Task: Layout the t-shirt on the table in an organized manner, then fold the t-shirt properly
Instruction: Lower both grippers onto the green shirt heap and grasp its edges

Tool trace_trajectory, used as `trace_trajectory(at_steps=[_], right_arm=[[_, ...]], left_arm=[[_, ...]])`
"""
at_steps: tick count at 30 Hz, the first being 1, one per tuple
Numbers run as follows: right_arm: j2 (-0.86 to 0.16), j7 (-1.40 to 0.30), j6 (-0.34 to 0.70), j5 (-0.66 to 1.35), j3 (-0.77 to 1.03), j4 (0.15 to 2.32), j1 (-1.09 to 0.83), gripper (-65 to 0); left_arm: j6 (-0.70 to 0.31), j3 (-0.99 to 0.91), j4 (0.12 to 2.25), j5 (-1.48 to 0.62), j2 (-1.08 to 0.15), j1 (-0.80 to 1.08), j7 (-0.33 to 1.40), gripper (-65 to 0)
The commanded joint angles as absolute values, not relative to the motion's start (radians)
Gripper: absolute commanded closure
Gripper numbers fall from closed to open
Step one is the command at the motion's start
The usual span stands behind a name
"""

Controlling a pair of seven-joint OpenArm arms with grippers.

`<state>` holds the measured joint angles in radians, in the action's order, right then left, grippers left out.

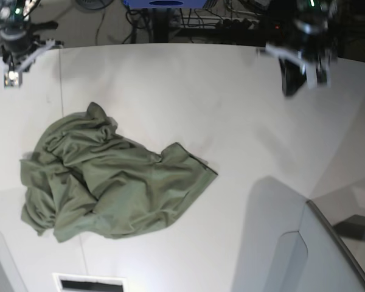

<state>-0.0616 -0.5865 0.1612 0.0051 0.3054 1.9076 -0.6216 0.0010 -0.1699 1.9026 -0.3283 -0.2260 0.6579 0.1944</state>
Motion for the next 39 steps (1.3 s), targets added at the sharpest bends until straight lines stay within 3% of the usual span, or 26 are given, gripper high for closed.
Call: trace_trajectory(at_steps=[1,7,10,13,15,20,21,29,31,35,38,39], right_arm=[[-0.074,-0.61,0.182,0.001,0.323,1.928,-0.565,-1.5],[-0.076,-0.923,0.432,-0.004,0.352,1.925,-0.259,-1.7],[-0.073,-1.04,0.46,-0.004,0.352,1.926,-0.148,-1.7],[-0.058,-1.087,0.46,0.001,0.351,1.923,-0.093,-4.7],[-0.051,-1.081,0.46,0.001,0.351,1.923,-0.073,-12.9],[-0.016,-1.078,0.46,0.002,0.343,1.922,-0.012,-45.5],[-0.008,-1.076,0.46,0.002,0.343,1.92,-0.005,-49.1],[-0.001,-0.935,0.453,-0.001,0.352,1.781,-0.048,-45.2],[-0.001,-0.891,0.453,0.001,0.352,1.748,-0.077,-43.2],[0.031,-0.829,0.453,-0.001,0.352,1.732,-0.12,-40.2],[0.039,-0.799,0.453,-0.002,0.352,1.73,-0.143,-37.7],[0.039,-0.791,0.453,-0.002,0.351,1.73,-0.148,-36.0]], left_arm=[[0.008,-0.171,1.937,-0.331,-0.234,0.599,0.255,0.0],[0.008,-0.11,1.922,-0.331,-0.229,0.237,0.687,0.0],[0.008,-0.061,1.877,-0.331,-0.229,0.059,0.823,0.0],[0.008,-0.016,1.719,-0.331,-0.237,-0.058,0.837,0.0],[0.005,0.028,1.62,-0.331,-0.236,-0.136,0.834,0.0],[0.005,0.16,1.372,-0.331,-0.237,-0.306,0.668,0.0],[0.005,0.183,1.325,-0.331,-0.232,-0.334,0.622,0.0],[0.005,0.518,0.866,-0.331,-0.177,-0.532,0.321,-40.3],[0.005,0.607,0.757,-0.334,-0.143,-0.567,0.237,-45.7],[0.005,0.657,0.621,-0.332,-0.068,-0.587,0.09,-36.0],[0.005,0.662,0.615,-0.332,-0.042,-0.581,0.019,-18.4],[0.005,0.662,0.615,-0.332,-0.031,-0.578,0.002,-9.4]])
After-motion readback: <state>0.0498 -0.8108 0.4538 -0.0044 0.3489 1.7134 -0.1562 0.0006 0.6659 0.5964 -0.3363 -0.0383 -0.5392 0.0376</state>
